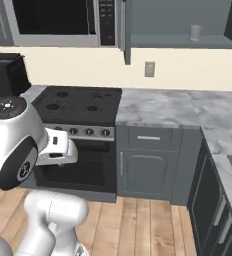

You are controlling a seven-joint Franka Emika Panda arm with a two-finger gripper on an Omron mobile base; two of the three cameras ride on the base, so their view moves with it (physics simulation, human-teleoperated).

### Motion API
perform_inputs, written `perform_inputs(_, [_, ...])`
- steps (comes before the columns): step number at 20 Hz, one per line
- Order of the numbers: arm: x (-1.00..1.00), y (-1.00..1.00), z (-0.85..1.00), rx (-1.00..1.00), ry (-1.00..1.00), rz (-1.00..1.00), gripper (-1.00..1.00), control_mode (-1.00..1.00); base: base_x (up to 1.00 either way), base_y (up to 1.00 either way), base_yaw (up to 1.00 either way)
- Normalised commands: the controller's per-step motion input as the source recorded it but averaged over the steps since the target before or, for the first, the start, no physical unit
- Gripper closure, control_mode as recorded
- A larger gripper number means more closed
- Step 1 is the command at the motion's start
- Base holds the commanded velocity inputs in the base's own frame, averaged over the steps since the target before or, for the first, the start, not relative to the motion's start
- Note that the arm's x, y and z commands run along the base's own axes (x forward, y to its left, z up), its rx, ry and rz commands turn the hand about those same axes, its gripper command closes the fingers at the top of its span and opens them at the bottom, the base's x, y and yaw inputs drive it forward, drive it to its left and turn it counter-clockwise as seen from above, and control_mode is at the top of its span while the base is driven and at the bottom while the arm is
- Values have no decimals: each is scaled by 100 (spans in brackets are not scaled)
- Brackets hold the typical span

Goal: There is a bowl on the dining counter. Grab a lemon wedge from the fridge and place it in the bowl. Then get the liquor bottle and glass cup from the cabinet and place them next to the bowl.

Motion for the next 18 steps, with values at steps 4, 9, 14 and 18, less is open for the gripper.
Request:
perform_inputs(4, [0,0,0,0,0,0,-100,100,54,-36,-7])
perform_inputs(9, [0,0,0,0,0,0,-100,100,59,-32,-11])
perform_inputs(14, [0,0,0,0,0,0,-100,100,59,-29,-15])
perform_inputs(18, [0,0,0,0,0,0,-100,100,56,-23,-20])
